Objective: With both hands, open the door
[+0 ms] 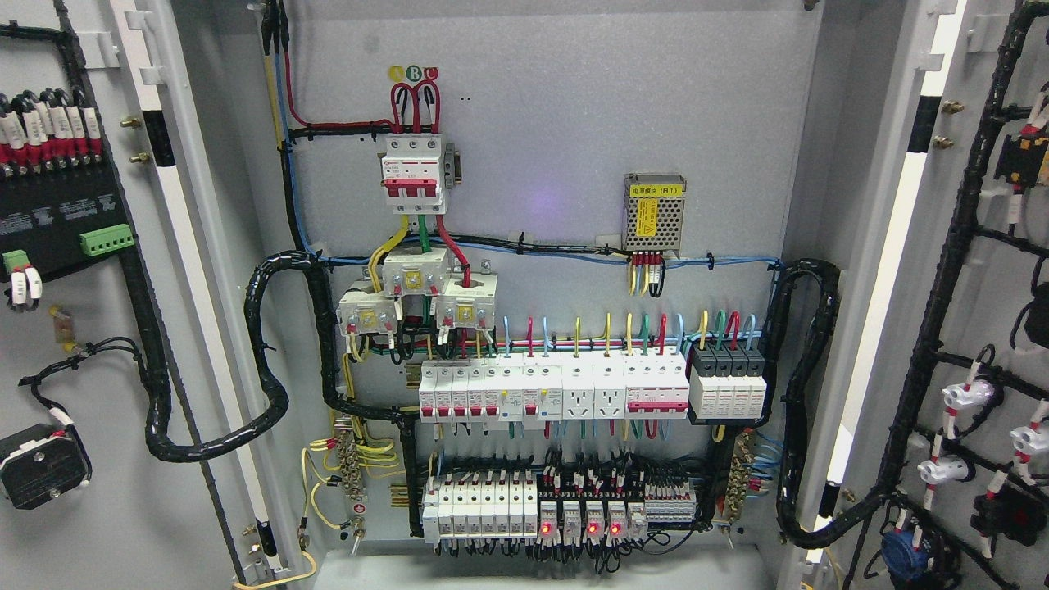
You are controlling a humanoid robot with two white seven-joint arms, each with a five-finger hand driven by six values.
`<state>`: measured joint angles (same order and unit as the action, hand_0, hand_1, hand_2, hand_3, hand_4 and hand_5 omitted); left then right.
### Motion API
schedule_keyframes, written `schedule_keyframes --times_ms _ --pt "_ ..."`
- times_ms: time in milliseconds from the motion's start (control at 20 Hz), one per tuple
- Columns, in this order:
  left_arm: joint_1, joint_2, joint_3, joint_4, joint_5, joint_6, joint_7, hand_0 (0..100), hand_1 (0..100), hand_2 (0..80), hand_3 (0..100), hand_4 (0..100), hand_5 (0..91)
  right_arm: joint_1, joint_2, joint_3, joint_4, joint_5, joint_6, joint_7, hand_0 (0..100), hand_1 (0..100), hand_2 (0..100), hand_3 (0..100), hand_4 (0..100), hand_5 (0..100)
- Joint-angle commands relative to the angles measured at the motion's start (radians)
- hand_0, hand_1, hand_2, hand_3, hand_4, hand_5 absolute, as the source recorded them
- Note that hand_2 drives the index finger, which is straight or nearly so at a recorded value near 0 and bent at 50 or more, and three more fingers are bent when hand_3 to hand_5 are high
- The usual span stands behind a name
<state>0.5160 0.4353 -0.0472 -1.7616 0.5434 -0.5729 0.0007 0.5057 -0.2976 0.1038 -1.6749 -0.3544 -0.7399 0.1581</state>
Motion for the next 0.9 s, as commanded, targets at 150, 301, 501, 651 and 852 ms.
schedule_keyframes --times_ms 150,301,501,651,852 --pt "-0.017 -0.156 -0.186 0.526 -0.031 0.004 0.001 0 0 0.0 0 0 0.0 0.004 0.167 0.076 0.501 0.015 -0.001 0.001 19 0 0 0 0 0" --pt "-0.039 -0.179 -0.192 0.684 -0.03 0.004 0.001 0 0 0.0 0 0 0.0 -0.01 0.216 0.07 0.61 0.015 -0.001 0.001 19 0 0 0 0 0" --pt "-0.079 -0.19 -0.217 0.849 -0.031 0.018 -0.001 0 0 0.0 0 0 0.0 -0.038 0.259 0.066 0.759 0.015 -0.003 0.0 19 0 0 0 0 0" --pt "-0.091 -0.207 -0.244 0.964 -0.033 0.054 -0.028 0 0 0.0 0 0 0.0 -0.065 0.27 0.074 0.891 0.015 -0.001 0.0 19 0 0 0 0 0" --pt "-0.12 -0.25 -0.243 1.141 -0.057 0.061 -0.084 0 0 0.0 0 0 0.0 -0.15 0.302 0.073 1.124 0.015 -0.003 -0.002 19 0 0 0 0 0"
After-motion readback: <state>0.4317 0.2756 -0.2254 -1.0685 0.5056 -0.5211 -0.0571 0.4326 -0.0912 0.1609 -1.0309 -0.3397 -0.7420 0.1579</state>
